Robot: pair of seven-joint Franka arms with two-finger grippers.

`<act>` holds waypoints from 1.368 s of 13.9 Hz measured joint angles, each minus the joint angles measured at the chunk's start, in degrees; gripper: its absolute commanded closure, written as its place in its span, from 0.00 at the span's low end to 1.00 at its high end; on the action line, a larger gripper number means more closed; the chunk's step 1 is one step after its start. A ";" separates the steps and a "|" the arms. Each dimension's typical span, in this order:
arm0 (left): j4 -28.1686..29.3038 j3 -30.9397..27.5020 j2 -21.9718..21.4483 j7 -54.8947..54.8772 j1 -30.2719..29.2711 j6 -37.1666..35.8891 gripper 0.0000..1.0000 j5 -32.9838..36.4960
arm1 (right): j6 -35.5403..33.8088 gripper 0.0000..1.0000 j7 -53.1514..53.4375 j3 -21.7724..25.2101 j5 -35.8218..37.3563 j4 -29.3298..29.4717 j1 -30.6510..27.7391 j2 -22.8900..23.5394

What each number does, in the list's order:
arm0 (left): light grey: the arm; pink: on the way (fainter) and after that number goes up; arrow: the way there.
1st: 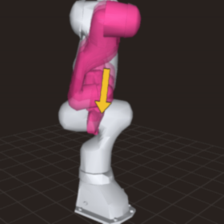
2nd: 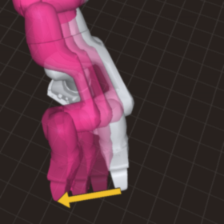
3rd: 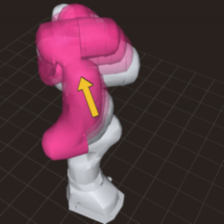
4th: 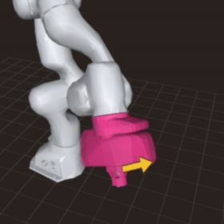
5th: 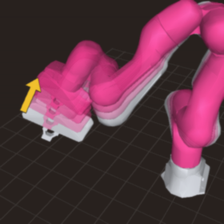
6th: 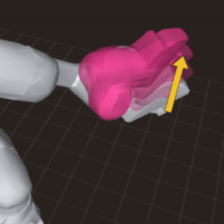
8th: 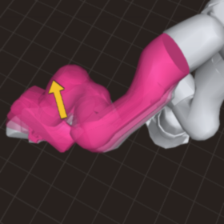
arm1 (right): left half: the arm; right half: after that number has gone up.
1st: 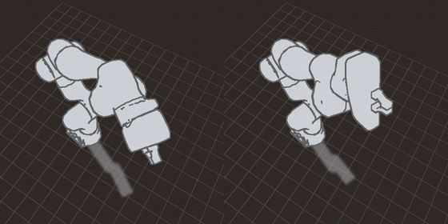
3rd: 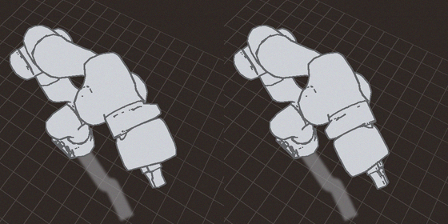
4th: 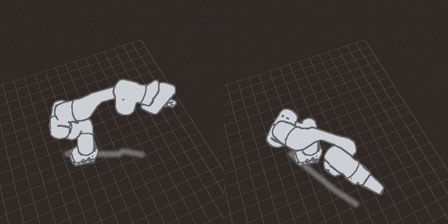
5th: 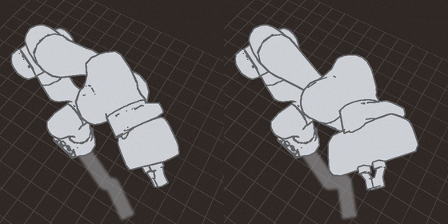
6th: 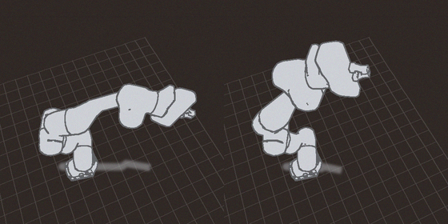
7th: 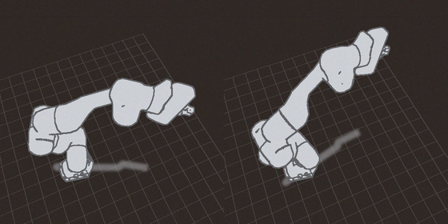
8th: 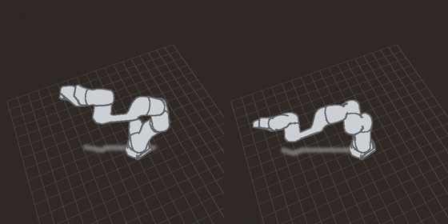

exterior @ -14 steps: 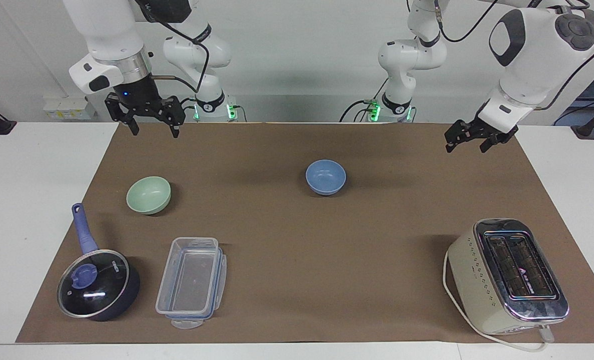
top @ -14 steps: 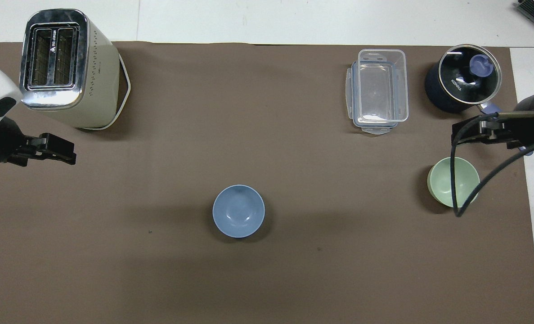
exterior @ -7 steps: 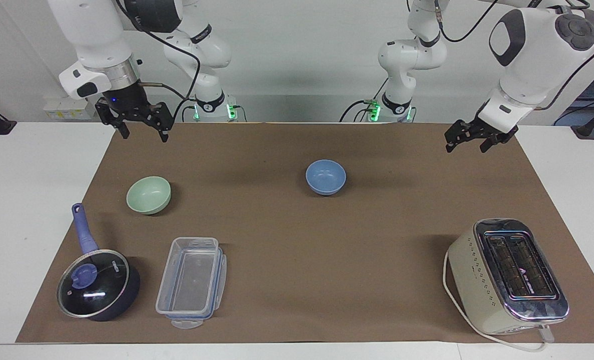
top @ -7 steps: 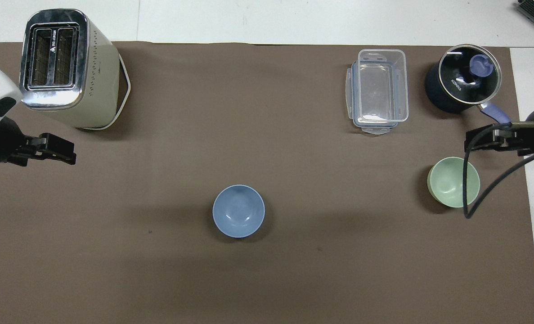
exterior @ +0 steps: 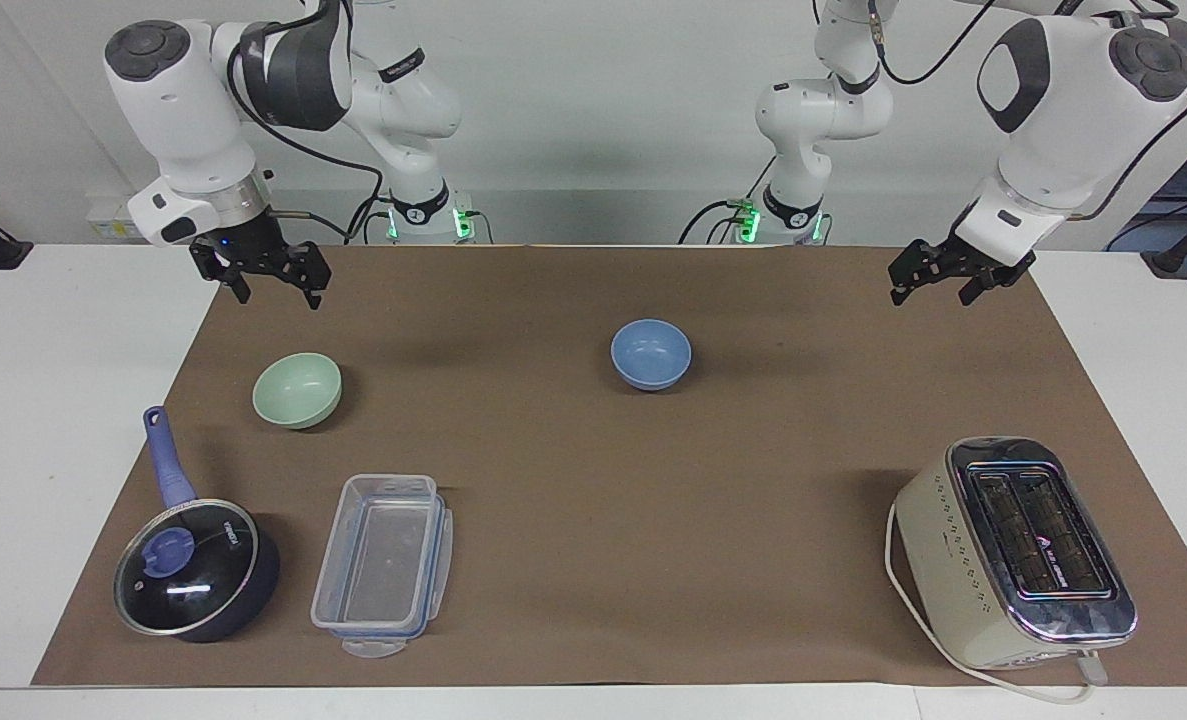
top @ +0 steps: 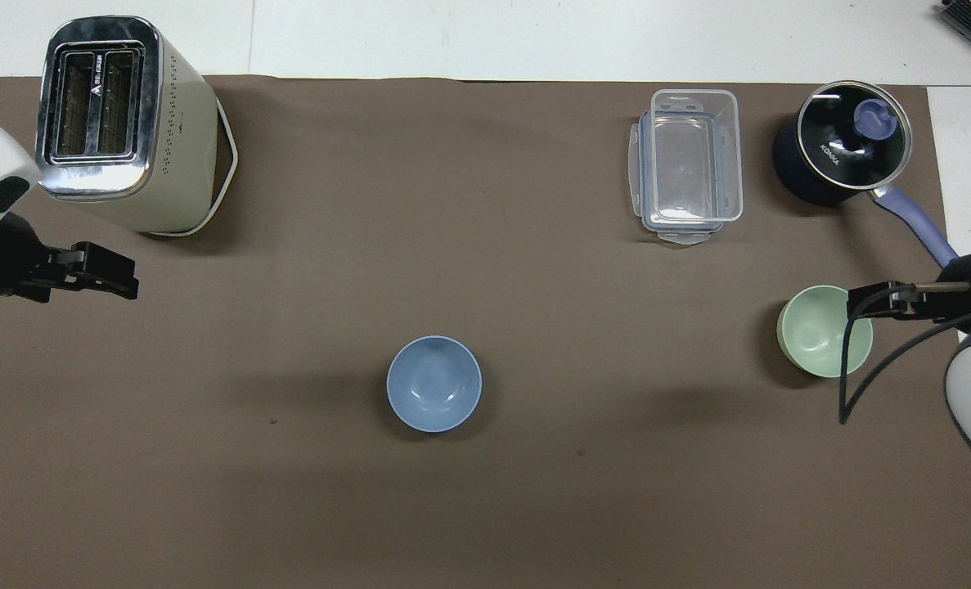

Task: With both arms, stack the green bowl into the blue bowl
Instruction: 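Grasp the green bowl rim with the right gripper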

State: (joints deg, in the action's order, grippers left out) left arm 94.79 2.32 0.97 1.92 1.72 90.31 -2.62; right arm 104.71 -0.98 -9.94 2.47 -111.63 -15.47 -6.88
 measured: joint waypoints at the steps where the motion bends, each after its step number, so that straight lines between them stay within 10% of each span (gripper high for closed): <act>1: 0.00 0.00 0.00 0.00 0.00 0.00 0.00 0.00 | 1.27 0.00 -0.97 0.06 0.00 -2.01 -0.87 -0.51; 9: 0.00 0.00 0.00 0.00 0.00 0.00 0.00 0.00 | 19.72 0.00 -14.59 0.73 -3.70 -18.33 -10.31 -0.54; 17: 0.00 0.00 0.00 0.00 0.00 0.00 0.00 0.00 | 35.60 0.00 -15.21 0.86 -3.71 -17.53 -11.12 11.55; 19: 0.00 0.00 0.00 0.00 0.00 0.00 0.00 0.00 | 36.12 0.33 -15.22 0.86 -3.71 -17.45 -11.12 12.92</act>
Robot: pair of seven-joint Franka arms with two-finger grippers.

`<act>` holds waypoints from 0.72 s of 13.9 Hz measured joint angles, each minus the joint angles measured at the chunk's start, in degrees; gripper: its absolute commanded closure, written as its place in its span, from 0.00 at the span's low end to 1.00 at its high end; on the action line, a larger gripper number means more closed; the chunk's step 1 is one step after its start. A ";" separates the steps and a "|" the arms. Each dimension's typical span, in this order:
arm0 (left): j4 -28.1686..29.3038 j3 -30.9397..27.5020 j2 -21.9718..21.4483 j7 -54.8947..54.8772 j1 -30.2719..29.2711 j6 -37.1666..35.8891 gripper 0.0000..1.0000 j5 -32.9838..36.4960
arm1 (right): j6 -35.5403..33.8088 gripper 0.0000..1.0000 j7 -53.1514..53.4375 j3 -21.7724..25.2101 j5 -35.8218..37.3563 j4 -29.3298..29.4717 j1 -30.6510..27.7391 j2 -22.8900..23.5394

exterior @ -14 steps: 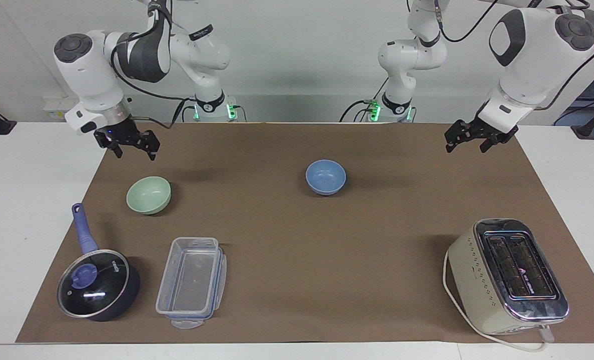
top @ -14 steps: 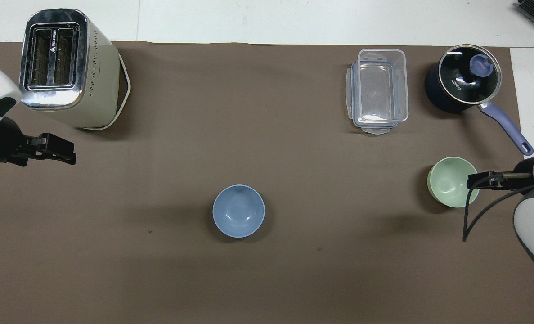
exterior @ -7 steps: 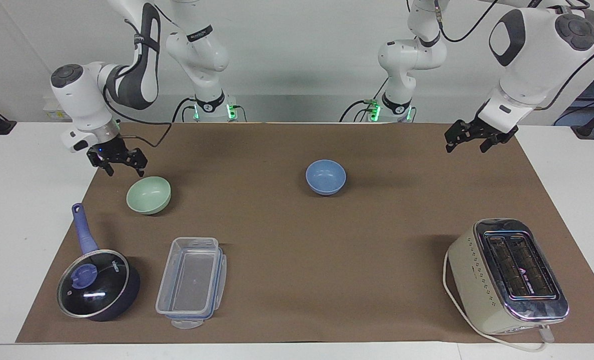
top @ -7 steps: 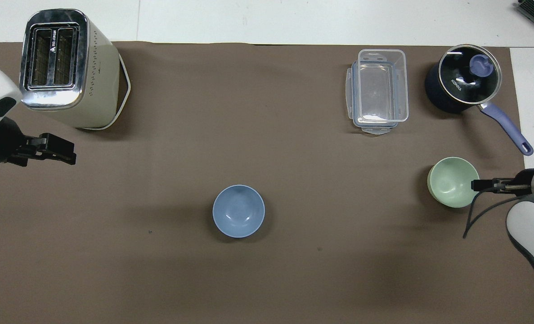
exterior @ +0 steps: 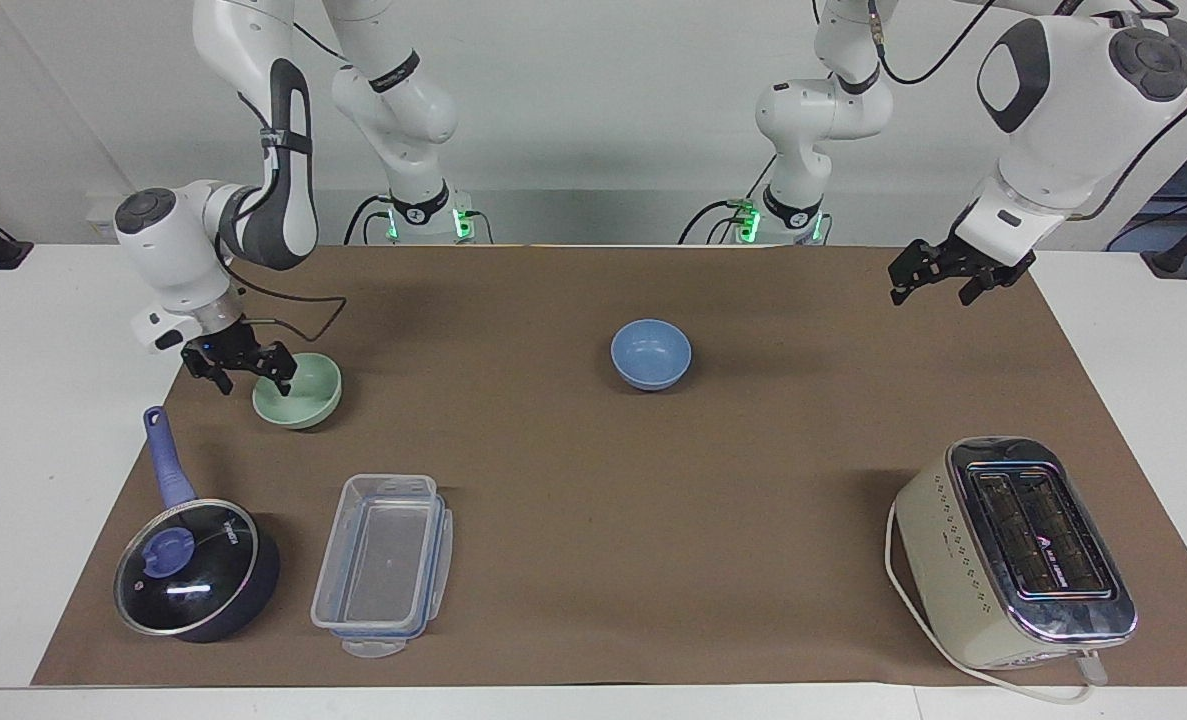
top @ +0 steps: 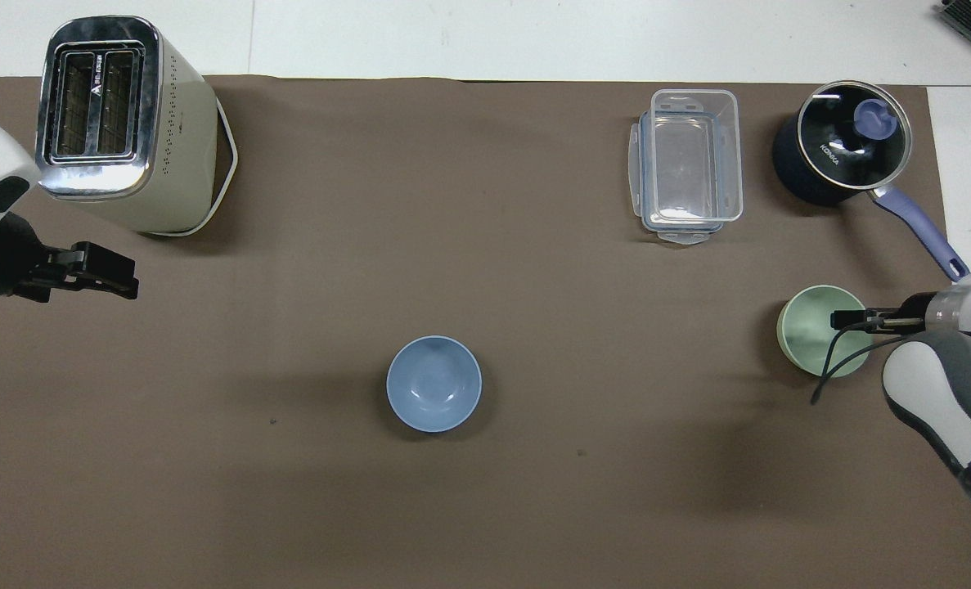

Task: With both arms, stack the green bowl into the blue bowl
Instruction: 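Grasp the green bowl rim with the right gripper, then carry the green bowl over the blue bowl with the right gripper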

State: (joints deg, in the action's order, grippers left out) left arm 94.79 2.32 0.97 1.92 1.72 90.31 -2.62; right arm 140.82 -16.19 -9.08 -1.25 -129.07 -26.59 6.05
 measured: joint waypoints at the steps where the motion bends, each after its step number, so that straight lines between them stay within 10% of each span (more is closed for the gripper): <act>1: 0.00 0.00 0.00 0.00 0.00 0.00 0.00 0.00 | 0.00 0.65 0.00 0.01 0.00 0.00 0.00 0.17; 2: 0.00 0.00 0.00 0.00 0.00 0.00 0.00 0.00 | -0.12 0.93 0.00 0.01 0.00 0.01 0.00 0.19; 3: 0.00 0.00 0.00 0.00 0.00 0.00 0.00 0.00 | -0.34 1.00 0.00 0.01 0.00 0.01 0.00 0.19; 10: 0.00 0.00 0.00 0.00 0.00 0.00 0.00 0.00 | -3.20 1.00 0.00 0.02 -2.77 1.14 -0.01 -1.01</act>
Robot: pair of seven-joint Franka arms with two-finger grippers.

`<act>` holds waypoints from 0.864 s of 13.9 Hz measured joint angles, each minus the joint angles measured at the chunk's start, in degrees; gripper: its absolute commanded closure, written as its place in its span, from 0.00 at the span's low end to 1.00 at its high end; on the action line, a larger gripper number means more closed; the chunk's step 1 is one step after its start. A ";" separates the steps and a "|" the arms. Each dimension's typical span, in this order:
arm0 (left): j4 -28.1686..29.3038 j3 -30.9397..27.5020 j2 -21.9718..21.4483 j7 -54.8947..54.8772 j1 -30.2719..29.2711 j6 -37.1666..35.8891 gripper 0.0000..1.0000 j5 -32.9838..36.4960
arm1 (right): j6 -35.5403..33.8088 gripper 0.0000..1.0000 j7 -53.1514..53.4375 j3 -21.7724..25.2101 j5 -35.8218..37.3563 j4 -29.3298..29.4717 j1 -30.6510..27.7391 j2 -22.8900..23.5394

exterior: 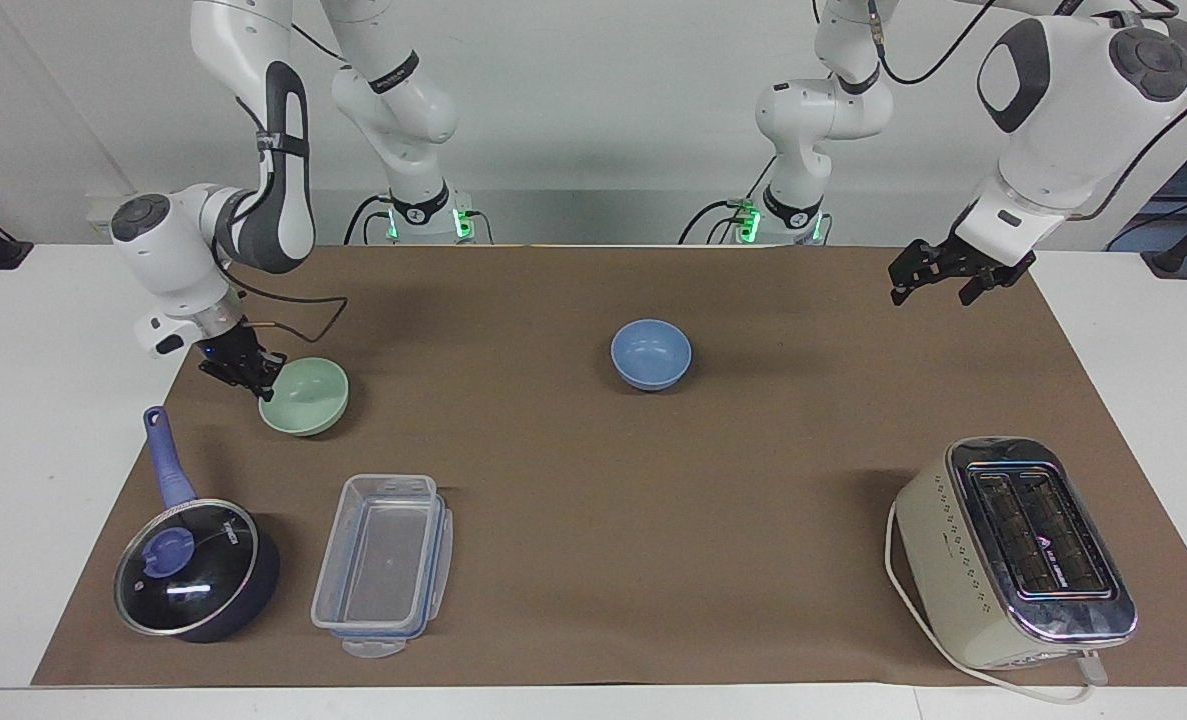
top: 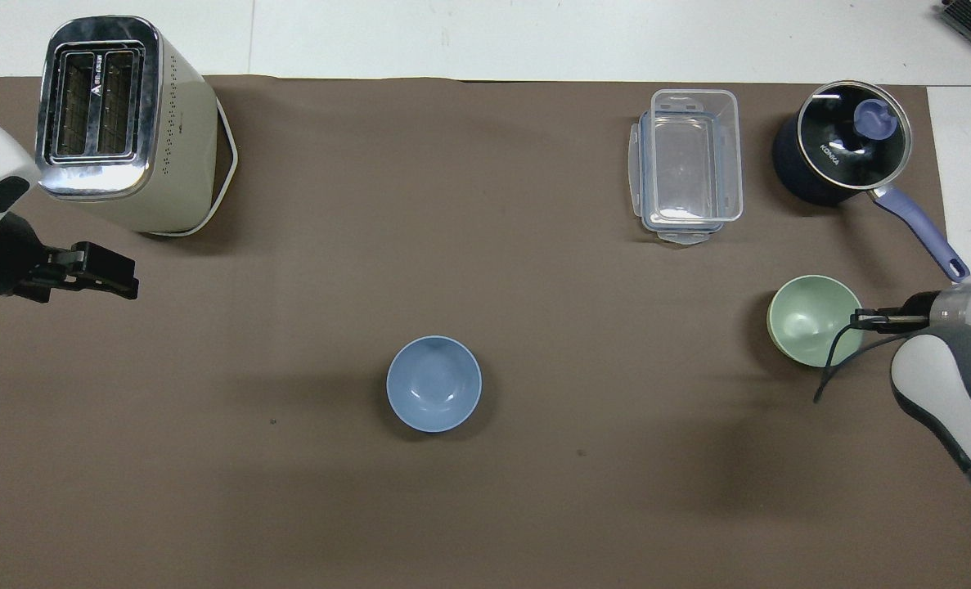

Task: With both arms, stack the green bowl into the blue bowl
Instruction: 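Carry the green bowl over the blue bowl with the right gripper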

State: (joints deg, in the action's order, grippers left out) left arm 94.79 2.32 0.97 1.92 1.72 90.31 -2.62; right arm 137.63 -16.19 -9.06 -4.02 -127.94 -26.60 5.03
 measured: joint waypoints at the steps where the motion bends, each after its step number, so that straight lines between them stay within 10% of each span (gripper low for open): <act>1: 0.00 0.00 0.00 0.00 0.00 0.00 0.00 0.00 | -1.38 1.00 0.00 0.00 -0.25 0.17 0.00 -0.80; 12: 0.00 0.00 0.00 0.00 0.00 0.00 0.00 0.00 | -29.06 1.00 20.73 -0.95 -0.98 5.57 15.75 -20.86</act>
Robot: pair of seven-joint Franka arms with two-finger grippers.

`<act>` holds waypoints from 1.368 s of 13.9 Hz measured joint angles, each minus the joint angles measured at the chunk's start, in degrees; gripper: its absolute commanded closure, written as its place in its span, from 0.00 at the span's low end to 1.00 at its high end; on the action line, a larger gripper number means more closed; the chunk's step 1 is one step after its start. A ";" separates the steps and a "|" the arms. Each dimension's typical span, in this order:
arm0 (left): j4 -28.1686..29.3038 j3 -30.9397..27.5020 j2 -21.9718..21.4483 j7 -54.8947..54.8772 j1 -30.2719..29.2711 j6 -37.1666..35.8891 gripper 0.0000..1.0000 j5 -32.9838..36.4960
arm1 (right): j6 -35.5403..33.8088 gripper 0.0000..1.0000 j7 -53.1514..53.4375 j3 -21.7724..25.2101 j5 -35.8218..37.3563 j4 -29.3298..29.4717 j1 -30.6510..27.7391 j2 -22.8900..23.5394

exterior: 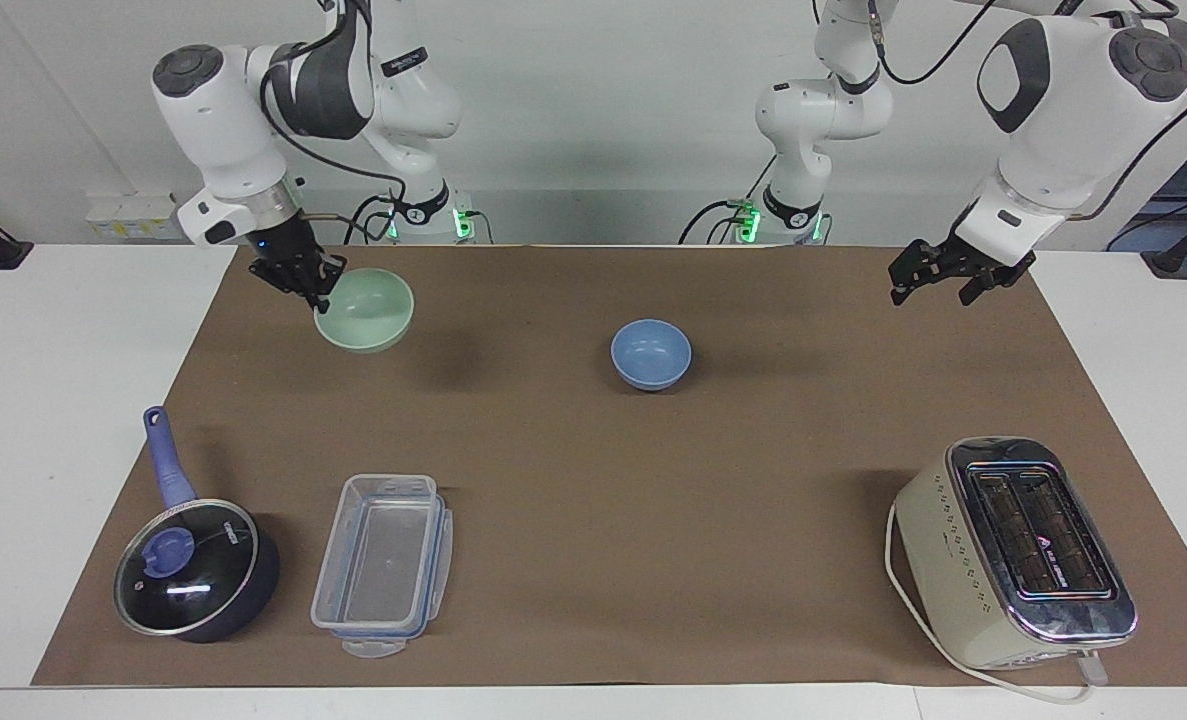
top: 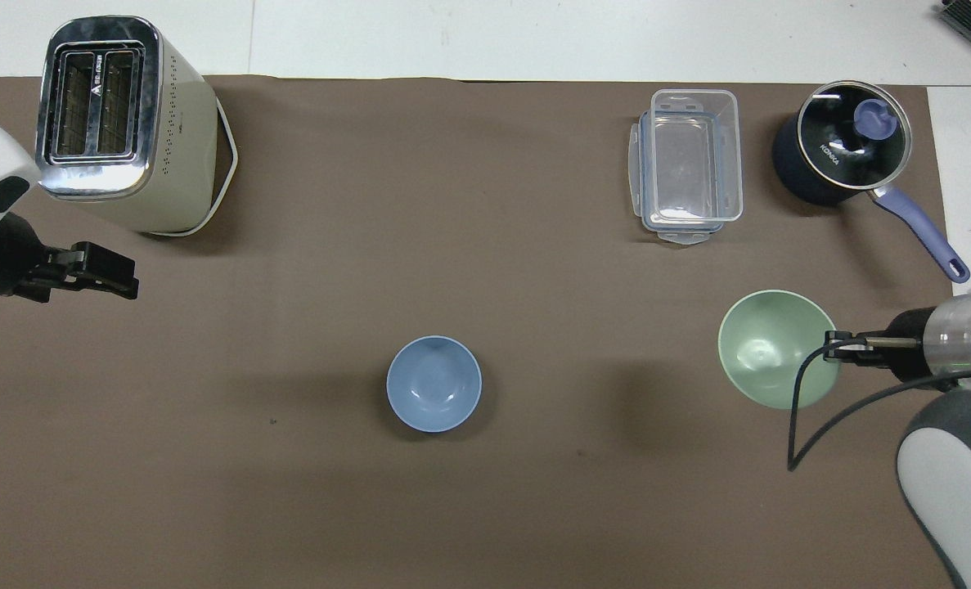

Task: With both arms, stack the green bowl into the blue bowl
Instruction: 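Carry the green bowl over the blue bowl with the right gripper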

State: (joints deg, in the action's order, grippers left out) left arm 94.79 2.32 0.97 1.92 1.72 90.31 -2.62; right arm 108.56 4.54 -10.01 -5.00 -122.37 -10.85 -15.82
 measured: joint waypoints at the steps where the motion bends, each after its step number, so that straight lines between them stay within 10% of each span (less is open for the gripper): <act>1: 0.00 0.00 0.00 0.00 0.00 0.00 0.00 0.00 | -0.58 1.00 2.58 -0.04 -0.03 1.01 2.23 -0.12; 19: 0.00 0.00 0.00 0.00 0.00 0.00 0.00 0.00 | 13.69 1.00 36.34 -0.65 -3.88 10.36 38.84 19.09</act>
State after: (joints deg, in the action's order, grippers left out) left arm 94.79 2.32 0.97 1.92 1.72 90.31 -2.62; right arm 122.26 40.89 -10.66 -8.87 -112.01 28.00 3.26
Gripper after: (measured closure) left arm 0.000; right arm 0.956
